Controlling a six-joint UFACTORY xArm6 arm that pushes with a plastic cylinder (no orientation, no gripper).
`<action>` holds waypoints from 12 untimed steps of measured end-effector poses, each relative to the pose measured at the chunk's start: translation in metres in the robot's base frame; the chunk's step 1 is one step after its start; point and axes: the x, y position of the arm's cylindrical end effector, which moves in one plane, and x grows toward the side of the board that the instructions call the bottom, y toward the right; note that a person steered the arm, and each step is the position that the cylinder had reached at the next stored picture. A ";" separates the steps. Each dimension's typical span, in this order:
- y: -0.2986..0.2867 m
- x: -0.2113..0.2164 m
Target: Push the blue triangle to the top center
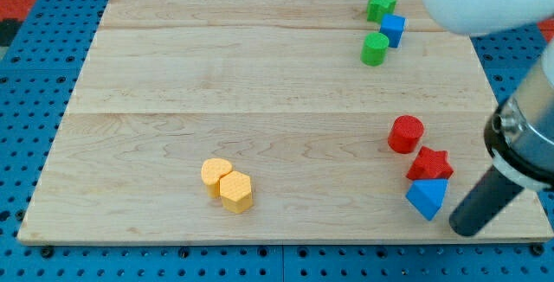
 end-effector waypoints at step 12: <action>-0.239 -0.310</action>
